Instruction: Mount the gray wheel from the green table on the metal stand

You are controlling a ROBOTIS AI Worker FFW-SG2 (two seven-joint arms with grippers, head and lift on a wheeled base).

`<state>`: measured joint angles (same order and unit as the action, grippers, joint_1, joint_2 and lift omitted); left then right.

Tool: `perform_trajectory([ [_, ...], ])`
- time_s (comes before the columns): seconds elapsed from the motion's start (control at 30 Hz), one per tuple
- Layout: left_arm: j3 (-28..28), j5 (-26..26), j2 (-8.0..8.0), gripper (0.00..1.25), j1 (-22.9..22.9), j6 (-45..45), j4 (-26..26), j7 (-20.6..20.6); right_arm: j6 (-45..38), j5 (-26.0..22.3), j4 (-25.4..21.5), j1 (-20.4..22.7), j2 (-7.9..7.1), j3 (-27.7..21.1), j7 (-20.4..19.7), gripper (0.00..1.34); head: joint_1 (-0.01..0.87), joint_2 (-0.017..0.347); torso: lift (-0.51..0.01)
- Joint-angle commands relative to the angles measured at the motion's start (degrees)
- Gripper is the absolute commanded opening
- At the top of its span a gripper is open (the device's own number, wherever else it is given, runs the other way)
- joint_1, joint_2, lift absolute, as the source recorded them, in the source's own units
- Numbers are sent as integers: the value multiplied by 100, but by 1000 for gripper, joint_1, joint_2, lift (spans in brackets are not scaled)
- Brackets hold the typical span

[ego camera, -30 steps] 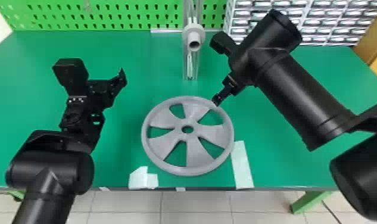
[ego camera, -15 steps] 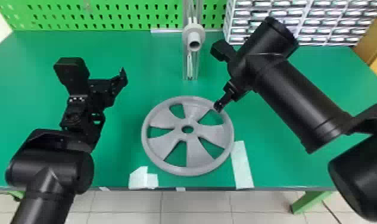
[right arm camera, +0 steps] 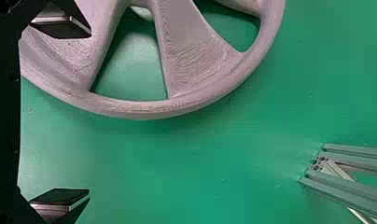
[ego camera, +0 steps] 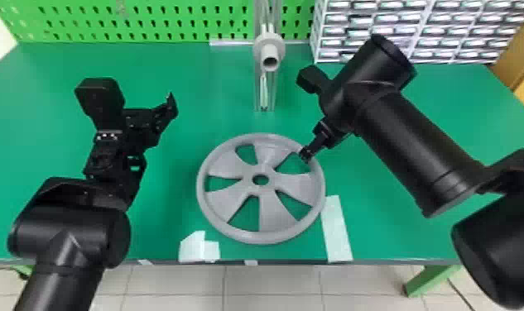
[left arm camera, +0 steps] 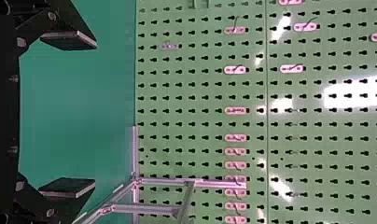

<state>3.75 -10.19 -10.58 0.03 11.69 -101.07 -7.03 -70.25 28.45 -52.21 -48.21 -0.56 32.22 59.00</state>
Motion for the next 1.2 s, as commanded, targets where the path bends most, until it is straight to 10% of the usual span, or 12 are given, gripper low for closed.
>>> perform_trajectory([
  [0.0,21,-1,-6,1016,-20,0,0,0,91,-23,149,-13,47,-40,-99,1236,867,52,-100],
  [1.17,38,-1,-23,1012,-56,0,0,0,609,-1658,932,-250,61,4,-1734,1226,867,52,-100],
])
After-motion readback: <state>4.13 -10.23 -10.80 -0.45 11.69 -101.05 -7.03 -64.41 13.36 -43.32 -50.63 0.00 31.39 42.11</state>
